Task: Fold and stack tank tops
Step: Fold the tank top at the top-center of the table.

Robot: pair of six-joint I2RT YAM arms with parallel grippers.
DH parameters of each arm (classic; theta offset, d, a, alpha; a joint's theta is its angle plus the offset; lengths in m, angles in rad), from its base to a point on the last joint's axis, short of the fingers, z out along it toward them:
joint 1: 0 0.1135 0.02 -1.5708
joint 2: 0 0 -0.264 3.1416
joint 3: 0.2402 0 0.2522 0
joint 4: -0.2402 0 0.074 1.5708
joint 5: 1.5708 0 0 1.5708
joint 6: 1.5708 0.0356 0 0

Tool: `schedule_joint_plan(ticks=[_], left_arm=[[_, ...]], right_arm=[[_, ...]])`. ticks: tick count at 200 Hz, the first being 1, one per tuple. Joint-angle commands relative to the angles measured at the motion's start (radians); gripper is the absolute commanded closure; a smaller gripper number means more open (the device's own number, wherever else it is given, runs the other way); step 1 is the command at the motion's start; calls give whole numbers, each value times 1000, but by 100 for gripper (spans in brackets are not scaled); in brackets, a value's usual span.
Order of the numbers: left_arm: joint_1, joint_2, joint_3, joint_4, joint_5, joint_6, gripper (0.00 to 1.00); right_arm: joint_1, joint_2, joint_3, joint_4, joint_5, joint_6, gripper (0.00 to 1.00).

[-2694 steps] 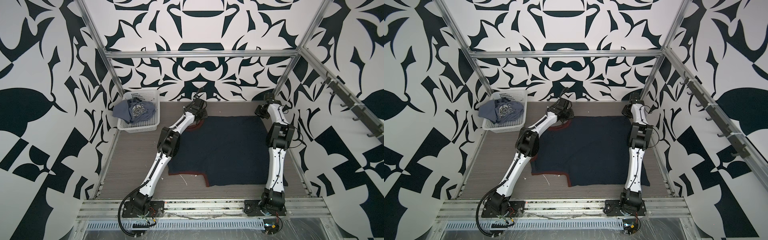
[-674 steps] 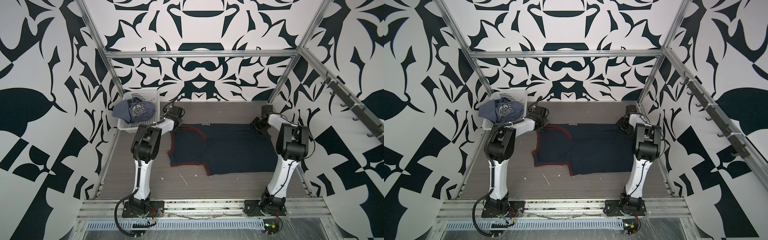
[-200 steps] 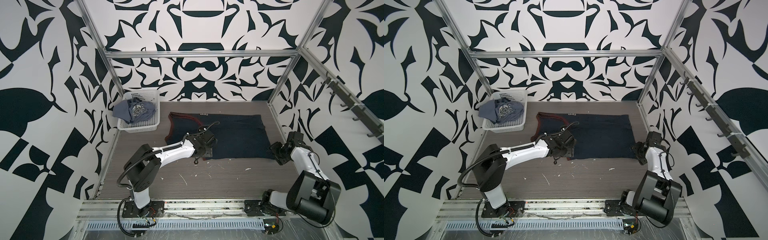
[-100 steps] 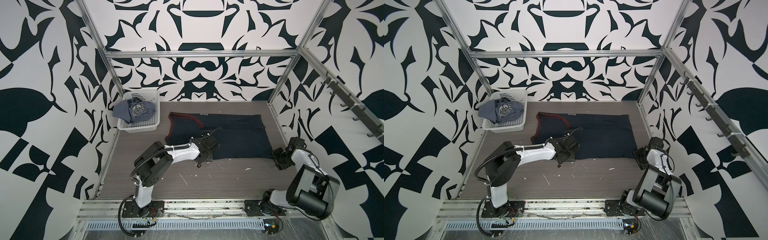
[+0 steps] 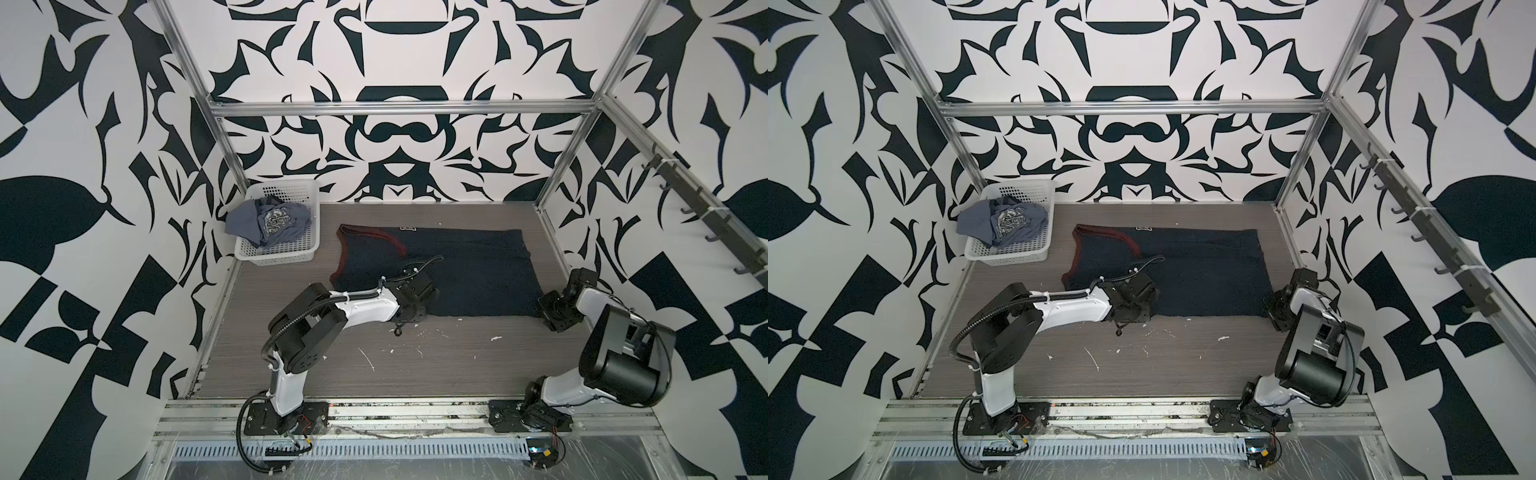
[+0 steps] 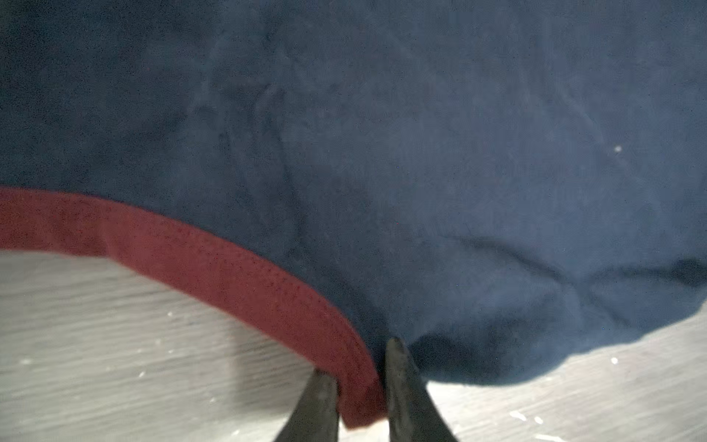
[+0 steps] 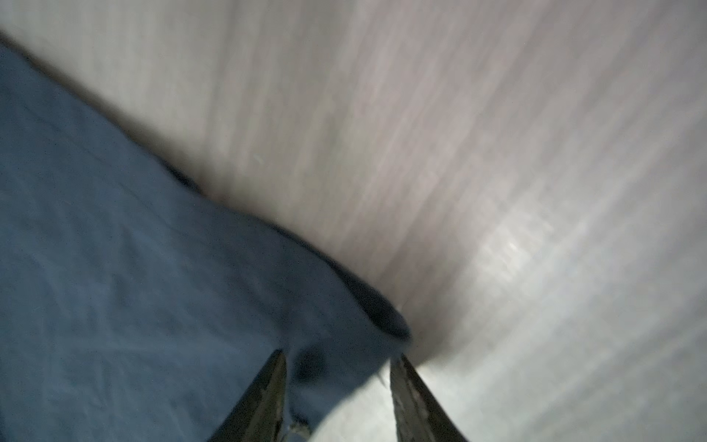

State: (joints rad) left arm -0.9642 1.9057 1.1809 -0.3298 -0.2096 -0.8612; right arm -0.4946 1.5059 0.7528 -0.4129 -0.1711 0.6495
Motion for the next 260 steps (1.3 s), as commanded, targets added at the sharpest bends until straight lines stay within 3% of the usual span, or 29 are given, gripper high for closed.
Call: schedule_joint_plan(ticks=[1, 65, 93, 116, 135, 157, 214, 260], left_arm=[[9, -19, -47, -11, -20, -7, 79], [21, -38, -71, 7, -21, -10, 84], [23, -59, -92, 26, -28, -16, 85], [23, -69, -104, 31, -31, -19, 86], [22, -76, -111, 34, -29, -21, 87], [22, -81, -109, 30, -25, -19, 87], [22, -148, -78, -41, 8, -25, 89], [63, -128, 72, -188, 75, 1, 89]], right_arm=[[6, 10, -4, -12, 36, 13, 52], [38, 46, -4, -18, 7, 10, 40], [39, 70, -13, 13, -14, 24, 40], [40, 81, -7, 10, -14, 27, 52], [41, 68, -9, 3, 3, 28, 70], [42, 29, -18, -11, 31, 27, 84], [46, -89, -12, -72, 64, 8, 94], [74, -98, 72, -91, 71, 10, 95]])
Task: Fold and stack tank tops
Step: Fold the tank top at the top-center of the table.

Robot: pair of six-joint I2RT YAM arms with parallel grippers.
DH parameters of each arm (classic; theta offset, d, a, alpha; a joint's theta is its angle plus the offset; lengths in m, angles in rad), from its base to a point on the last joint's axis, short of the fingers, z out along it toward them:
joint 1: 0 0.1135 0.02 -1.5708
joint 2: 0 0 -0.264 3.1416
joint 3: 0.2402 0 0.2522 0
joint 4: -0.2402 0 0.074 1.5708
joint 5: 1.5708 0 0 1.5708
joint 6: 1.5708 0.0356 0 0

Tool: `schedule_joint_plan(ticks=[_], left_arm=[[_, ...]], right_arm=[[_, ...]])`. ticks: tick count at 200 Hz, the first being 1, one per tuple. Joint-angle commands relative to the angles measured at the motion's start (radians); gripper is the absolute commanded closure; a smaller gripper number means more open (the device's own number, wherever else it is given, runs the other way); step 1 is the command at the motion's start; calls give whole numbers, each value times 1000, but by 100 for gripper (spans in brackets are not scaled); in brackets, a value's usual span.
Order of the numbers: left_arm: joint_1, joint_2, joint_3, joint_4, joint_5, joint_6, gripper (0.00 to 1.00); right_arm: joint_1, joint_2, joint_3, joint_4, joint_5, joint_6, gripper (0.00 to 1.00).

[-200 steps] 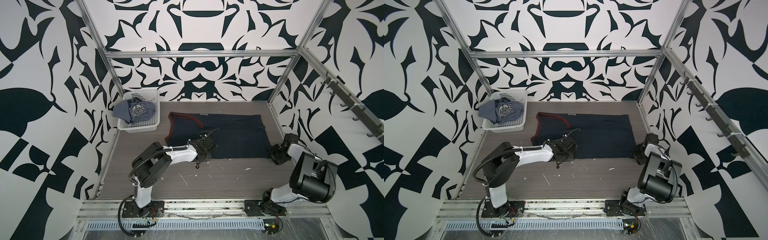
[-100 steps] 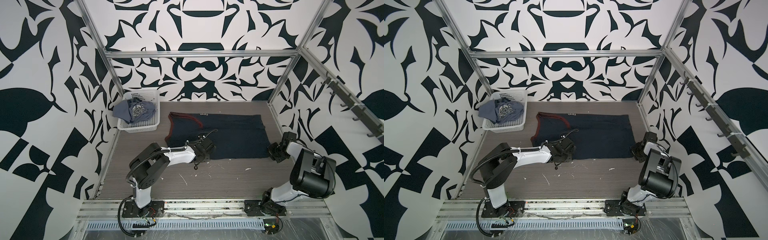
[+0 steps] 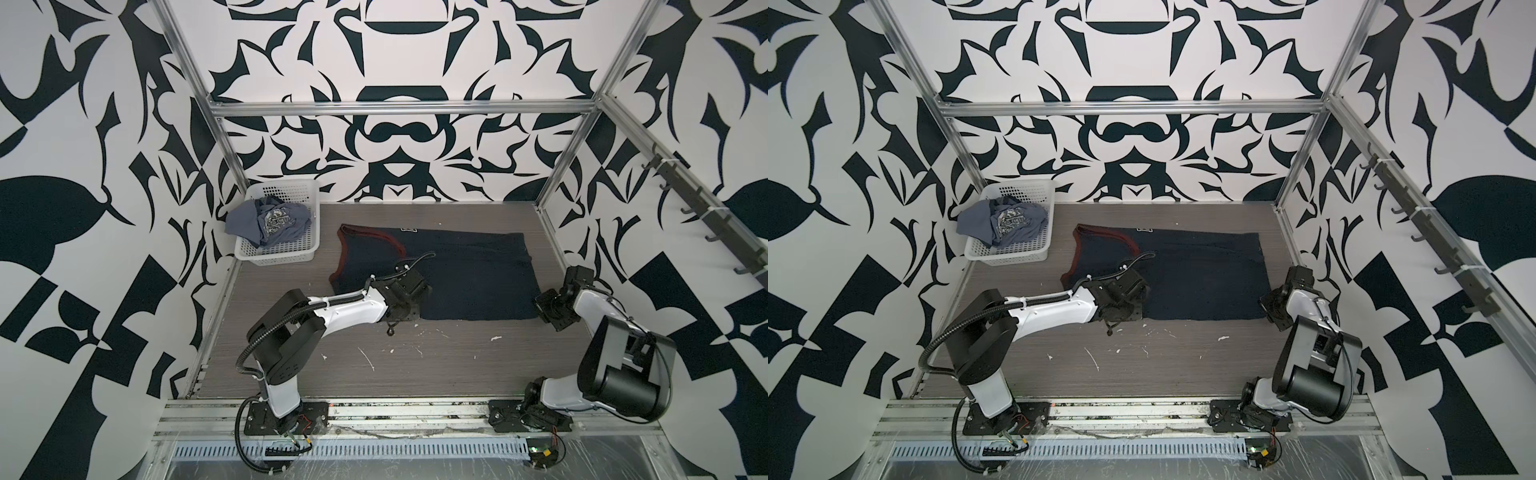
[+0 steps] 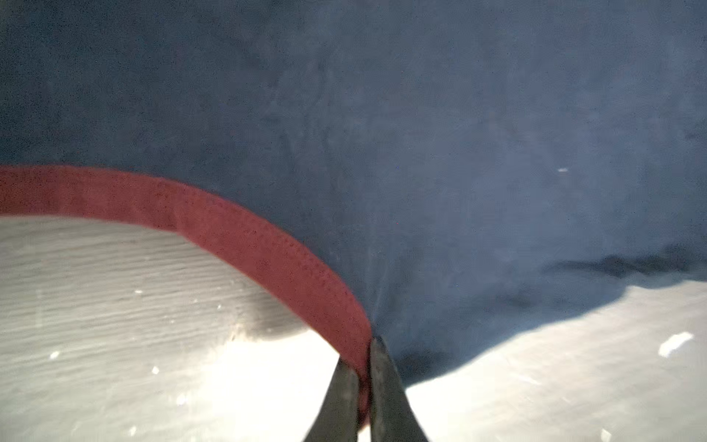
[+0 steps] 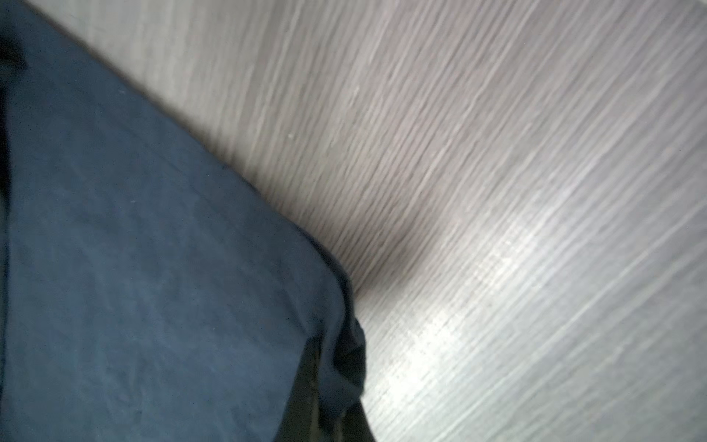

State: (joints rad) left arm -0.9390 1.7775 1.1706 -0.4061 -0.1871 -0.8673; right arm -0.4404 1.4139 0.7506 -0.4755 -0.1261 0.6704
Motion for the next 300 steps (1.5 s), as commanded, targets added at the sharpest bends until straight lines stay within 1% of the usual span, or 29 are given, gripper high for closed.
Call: schedule_joint_plan(ticks=[1, 18, 39, 78, 112, 137, 168, 196, 202, 208, 219, 229, 244, 268, 300], left_arm=[[41, 2, 86, -113, 56, 8, 89], [90, 34, 145, -138, 93, 18, 89], [155, 96, 264, -192, 126, 60, 89], [265, 254, 482, -251, 179, 101, 89], [325, 389, 654, -304, 183, 112, 89], [355, 458, 732, -314, 184, 111, 88], [376, 538, 815, -325, 197, 108, 88], [382, 579, 849, -300, 197, 105, 89], [382, 585, 856, -302, 196, 106, 89], [381, 586, 862, -307, 185, 110, 89], [376, 570, 851, -311, 160, 125, 80], [365, 538, 820, -308, 125, 134, 69], [349, 475, 753, -270, 72, 150, 58], [325, 404, 674, -217, 46, 164, 53], [306, 420, 678, -213, 77, 158, 53]], right_arm=[[21, -5, 78, -30, 26, -11, 95], [40, 31, 134, -27, 28, -3, 95], [62, 107, 212, -17, 31, 13, 96], [83, 268, 369, 14, 48, 41, 97], [115, 421, 515, 25, 23, 58, 96], [142, 536, 630, 11, -9, 50, 96], [147, 611, 705, 1, -5, 52, 95], [149, 631, 732, 3, -13, 59, 94], [150, 634, 738, 2, -16, 60, 92], [152, 636, 745, -2, -19, 57, 89], [153, 639, 759, -17, -26, 48, 79], [152, 631, 765, -25, -23, 41, 73], [153, 612, 758, -25, -13, 30, 66], [152, 590, 744, -23, -6, 15, 60], [152, 589, 742, -31, 5, 9, 60]])
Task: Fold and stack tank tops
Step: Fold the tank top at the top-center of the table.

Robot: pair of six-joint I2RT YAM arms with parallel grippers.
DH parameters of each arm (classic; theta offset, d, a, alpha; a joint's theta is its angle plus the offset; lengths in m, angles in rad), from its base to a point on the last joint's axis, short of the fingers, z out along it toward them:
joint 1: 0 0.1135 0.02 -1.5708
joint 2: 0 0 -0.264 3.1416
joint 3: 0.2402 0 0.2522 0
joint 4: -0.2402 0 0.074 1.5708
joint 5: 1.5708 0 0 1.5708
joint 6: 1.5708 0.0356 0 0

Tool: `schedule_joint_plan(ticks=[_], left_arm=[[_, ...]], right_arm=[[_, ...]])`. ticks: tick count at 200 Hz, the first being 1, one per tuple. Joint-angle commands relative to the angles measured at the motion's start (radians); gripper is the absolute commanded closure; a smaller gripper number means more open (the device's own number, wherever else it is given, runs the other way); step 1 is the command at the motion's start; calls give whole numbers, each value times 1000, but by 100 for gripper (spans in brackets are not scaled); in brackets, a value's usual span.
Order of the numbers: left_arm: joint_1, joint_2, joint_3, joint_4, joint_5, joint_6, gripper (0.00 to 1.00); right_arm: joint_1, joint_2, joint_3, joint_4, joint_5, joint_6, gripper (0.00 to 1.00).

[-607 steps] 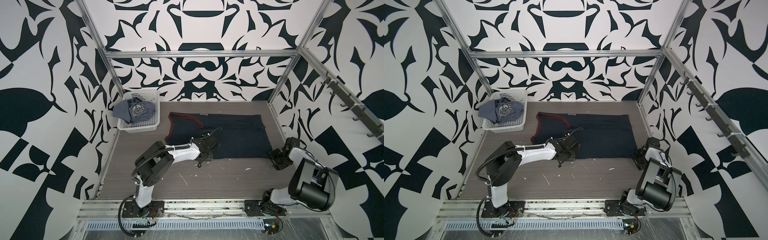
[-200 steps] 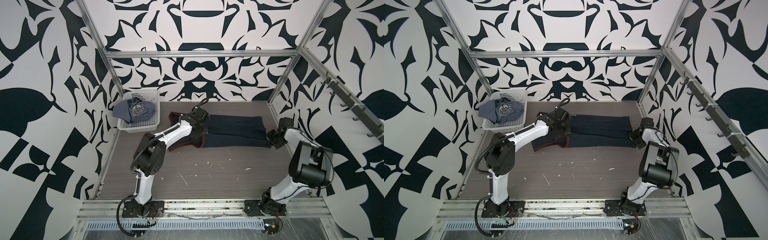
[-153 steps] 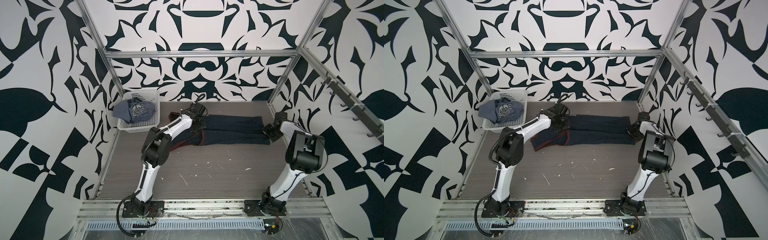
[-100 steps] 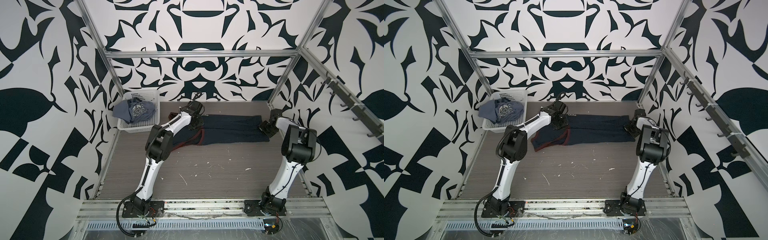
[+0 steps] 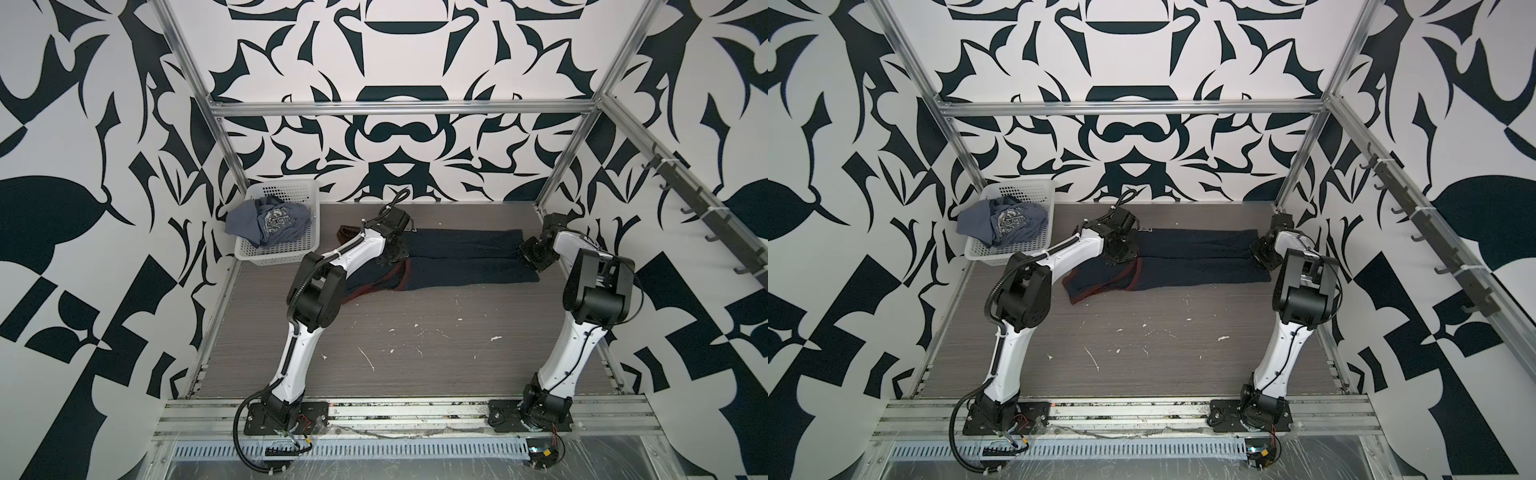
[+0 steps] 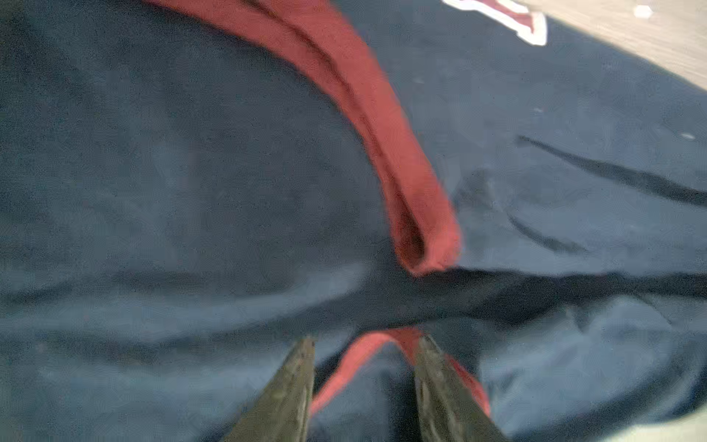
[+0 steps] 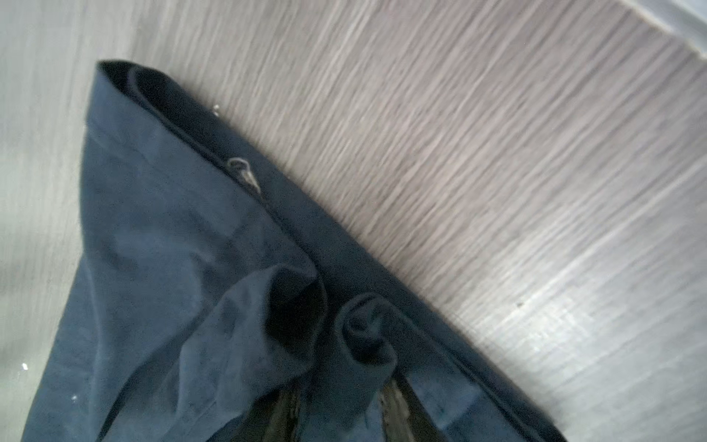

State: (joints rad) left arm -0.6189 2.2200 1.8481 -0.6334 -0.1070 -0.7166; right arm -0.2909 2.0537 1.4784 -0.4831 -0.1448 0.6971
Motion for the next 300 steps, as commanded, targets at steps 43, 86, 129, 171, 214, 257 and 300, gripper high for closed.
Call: schedule_joint_plan(ticks=[43, 86, 129, 171, 214, 257, 300], left_arm=[[-41, -20, -8, 46, 1, -7, 51], [-58, 8, 11, 47, 25, -17, 49], [-55, 45, 36, 61, 28, -18, 67], [-27, 60, 41, 90, 16, -27, 88], [-8, 46, 20, 117, -6, -33, 96], [6, 71, 14, 122, -15, -48, 97], [7, 128, 65, 80, 4, -46, 79]], right_arm=[[4, -42, 17, -26, 21, -27, 60], [5, -27, 31, -31, 26, -34, 60], [12, -2, 62, -37, 33, -40, 71], [24, 20, 102, -60, 45, -47, 82], [26, 34, 134, -75, 66, -47, 86], [26, 73, 188, -91, 84, -49, 89], [26, 123, 230, -109, 84, -51, 81]])
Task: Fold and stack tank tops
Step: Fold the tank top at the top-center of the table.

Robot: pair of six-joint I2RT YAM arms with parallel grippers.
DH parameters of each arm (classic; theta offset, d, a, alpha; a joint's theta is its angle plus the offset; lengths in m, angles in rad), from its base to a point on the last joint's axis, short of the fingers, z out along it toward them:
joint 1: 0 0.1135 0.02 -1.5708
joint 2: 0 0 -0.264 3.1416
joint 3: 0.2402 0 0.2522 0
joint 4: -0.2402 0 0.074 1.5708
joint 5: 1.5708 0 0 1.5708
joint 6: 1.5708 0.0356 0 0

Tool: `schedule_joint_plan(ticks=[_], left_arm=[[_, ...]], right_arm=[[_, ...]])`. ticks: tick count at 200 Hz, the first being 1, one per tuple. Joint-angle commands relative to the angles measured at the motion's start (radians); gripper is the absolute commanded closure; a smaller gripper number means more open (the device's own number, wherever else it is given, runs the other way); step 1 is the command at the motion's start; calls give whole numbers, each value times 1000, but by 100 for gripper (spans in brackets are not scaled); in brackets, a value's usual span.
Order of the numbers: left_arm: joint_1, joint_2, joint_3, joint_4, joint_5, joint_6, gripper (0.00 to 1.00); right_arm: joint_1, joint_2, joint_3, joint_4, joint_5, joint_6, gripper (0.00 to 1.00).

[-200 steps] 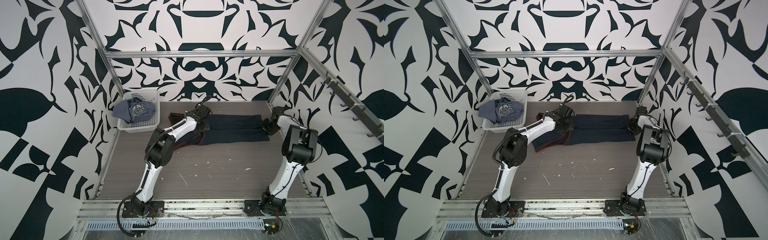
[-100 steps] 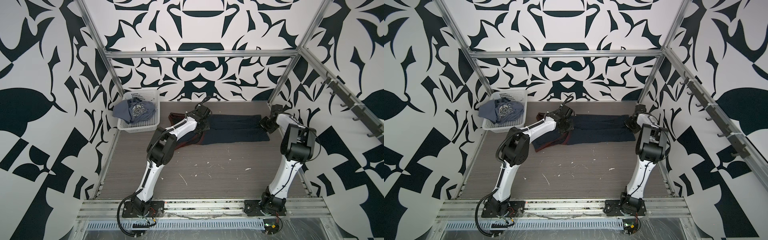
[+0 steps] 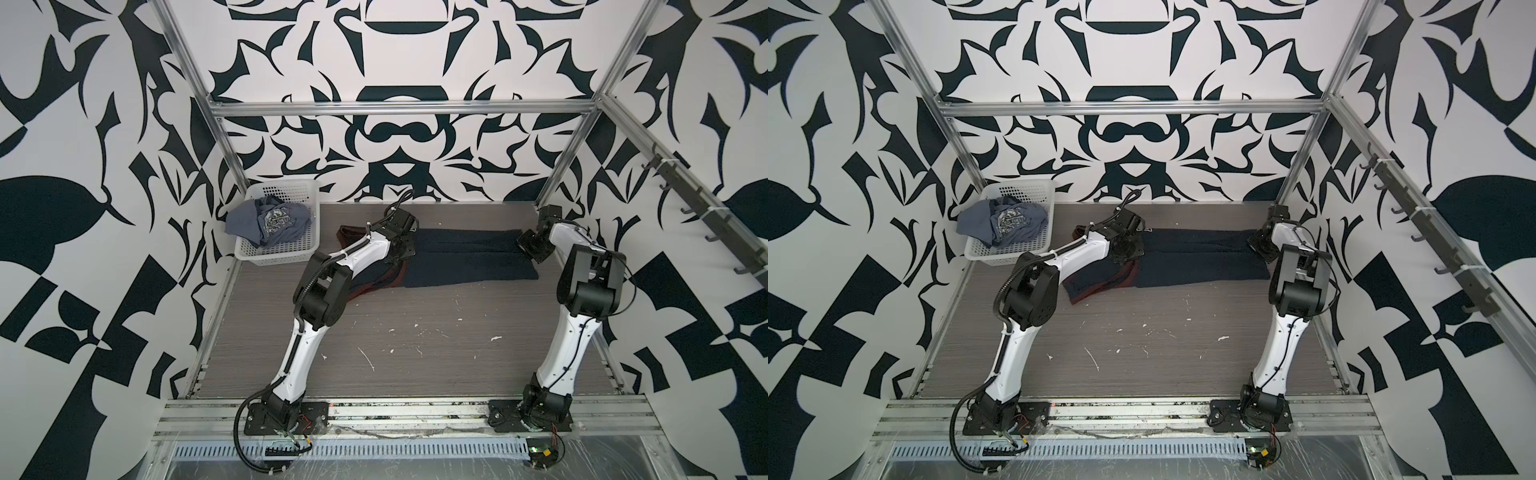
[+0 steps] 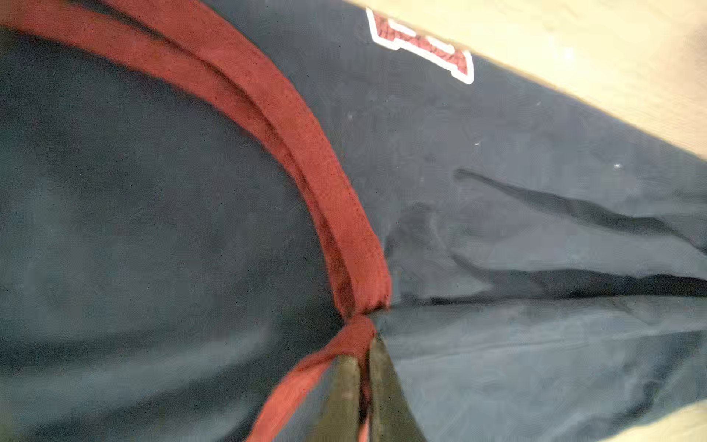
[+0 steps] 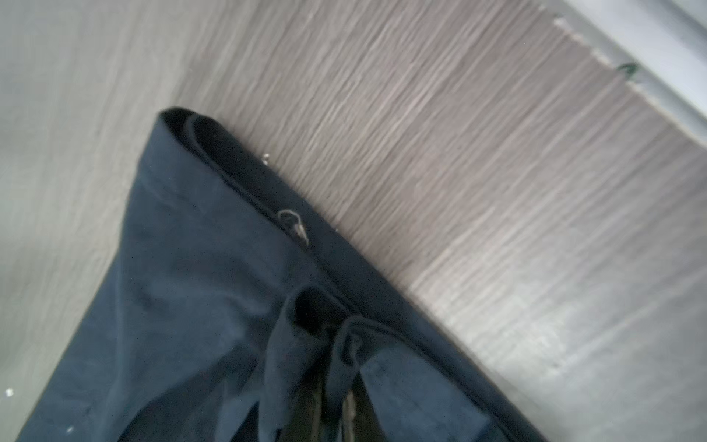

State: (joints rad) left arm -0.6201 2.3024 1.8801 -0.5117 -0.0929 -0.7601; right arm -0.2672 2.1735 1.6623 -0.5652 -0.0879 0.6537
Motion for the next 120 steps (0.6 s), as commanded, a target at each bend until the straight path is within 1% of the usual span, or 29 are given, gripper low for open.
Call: schedule_joint_plan(ticks=[1, 16, 26, 41, 55, 68, 84, 102, 120], left_arm=[[8, 46, 33, -42, -9, -2, 79], [9, 49, 53, -72, -30, -1, 66], [11, 41, 72, -101, -54, 3, 61], [10, 13, 103, -155, -133, 22, 53], [7, -36, 99, -175, -196, 39, 44], [-4, -86, 76, -172, -243, 49, 37], [-24, -123, 57, -155, -253, 63, 35], [-49, -118, 44, -102, -190, 78, 34], [-58, -55, 86, -84, -103, 73, 36]], right_arm=[[2, 3, 48, -28, 27, -8, 81], [3, 3, 66, -41, 28, -15, 68], [2, -17, 71, -49, 49, -27, 59], [4, -62, 68, -72, 86, -49, 48], [19, -118, 53, -85, 121, -76, 40], [45, -173, 24, -79, 157, -99, 35], [83, -211, -4, -63, 152, -118, 33], [133, -202, -6, -54, 132, -127, 32], [159, -144, 8, -38, 76, -116, 32]])
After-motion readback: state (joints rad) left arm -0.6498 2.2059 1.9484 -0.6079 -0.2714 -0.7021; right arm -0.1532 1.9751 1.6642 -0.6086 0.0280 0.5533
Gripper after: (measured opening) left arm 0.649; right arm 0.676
